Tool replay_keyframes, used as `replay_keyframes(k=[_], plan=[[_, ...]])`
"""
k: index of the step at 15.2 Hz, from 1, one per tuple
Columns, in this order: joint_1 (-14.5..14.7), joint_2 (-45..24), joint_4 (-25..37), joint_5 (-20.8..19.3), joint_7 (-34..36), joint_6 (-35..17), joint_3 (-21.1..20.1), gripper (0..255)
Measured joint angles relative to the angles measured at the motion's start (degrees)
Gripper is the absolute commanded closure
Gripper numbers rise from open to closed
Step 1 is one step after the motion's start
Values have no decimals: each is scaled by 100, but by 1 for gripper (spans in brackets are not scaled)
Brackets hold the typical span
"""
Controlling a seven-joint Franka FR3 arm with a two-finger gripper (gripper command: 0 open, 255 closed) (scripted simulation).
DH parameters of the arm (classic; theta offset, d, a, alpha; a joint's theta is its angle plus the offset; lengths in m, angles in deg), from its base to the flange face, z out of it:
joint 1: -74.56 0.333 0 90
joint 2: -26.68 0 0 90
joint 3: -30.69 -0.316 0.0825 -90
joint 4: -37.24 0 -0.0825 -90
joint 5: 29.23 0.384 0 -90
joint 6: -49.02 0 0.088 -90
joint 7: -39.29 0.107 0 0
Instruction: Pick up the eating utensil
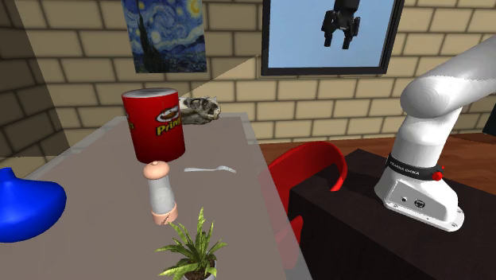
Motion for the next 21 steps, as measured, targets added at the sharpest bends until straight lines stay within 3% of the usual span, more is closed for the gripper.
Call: replay_keyframes(k=[6, 21], plan=[[221, -535, -174, 111, -129, -619, -151, 0], [947, -3146, 159, 380, -655, -2599, -730, 0]])
